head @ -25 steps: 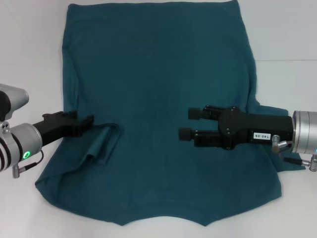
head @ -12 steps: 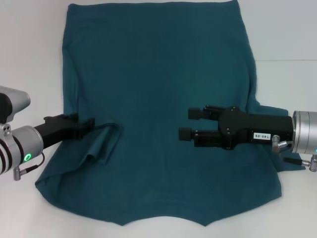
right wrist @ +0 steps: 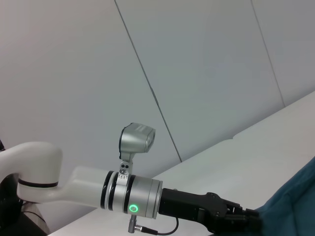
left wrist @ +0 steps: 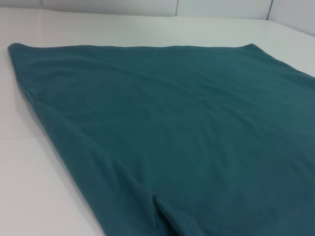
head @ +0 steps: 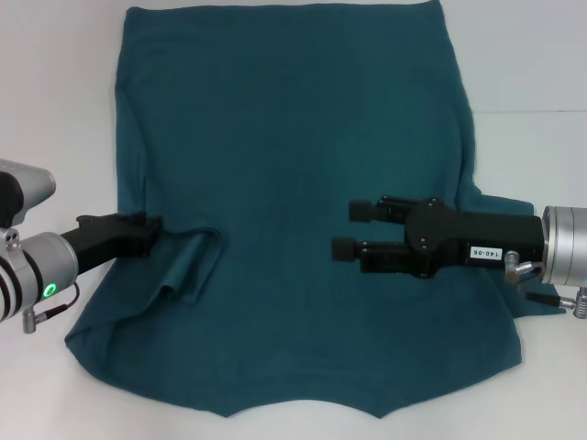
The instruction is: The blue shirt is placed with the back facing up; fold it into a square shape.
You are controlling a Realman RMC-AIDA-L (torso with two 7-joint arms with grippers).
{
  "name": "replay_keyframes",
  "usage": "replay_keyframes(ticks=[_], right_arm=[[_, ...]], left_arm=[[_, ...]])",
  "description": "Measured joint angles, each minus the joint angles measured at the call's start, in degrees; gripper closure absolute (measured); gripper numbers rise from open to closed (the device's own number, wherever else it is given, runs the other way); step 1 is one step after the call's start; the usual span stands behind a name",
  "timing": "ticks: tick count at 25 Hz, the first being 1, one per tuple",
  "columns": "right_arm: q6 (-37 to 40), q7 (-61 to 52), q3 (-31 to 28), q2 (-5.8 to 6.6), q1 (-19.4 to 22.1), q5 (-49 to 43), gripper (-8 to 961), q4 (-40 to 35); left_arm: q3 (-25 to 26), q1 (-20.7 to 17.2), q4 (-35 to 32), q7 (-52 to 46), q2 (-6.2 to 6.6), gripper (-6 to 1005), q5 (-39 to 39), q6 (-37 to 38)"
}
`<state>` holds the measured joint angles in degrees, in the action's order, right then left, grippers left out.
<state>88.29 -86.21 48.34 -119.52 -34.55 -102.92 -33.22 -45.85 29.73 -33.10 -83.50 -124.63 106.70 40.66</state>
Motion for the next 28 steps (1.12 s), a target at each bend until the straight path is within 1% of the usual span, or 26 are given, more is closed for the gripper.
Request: replay_keyframes(ticks=[3,8,15,19,25,28], right_arm=[[0.02,0.0,0.0,0.0,0.01,0.0,100,0.0],[0.04,0.0,0.0,0.0,0.1,0.0,101,0.0],[0.04,0.0,-0.06,0.0,0.11,0.0,101,0.0],[0.04,0.0,-0.26,0.0,0.1,0.0,99,0.0],[0.04,0.0,-0.76,0.0,0.12,0.0,105,0.0],[0.03,0.0,-0.78,0.0,0.18,0.0,145,0.0]], left_arm=[[-0.02,-0.01,-0.03,-0.04,0.0,733,-0.01,-0.14],[-0.03,0.08,-0.03,-0.07,0.0,954,-0.01,-0.15],[-0.18,0.21,-0.29,-0.11,0.0,954,-0.21,0.26],[-1.94,0.32,-1.34,-1.46,0.0,954,-0.42,0.5],[-3.07,1.06,-1.58,-2.4,0.0,953,-0.63,1.41],[-3.71,1.45,-1.61,-2.84,0.0,953,-0.96,1.83]])
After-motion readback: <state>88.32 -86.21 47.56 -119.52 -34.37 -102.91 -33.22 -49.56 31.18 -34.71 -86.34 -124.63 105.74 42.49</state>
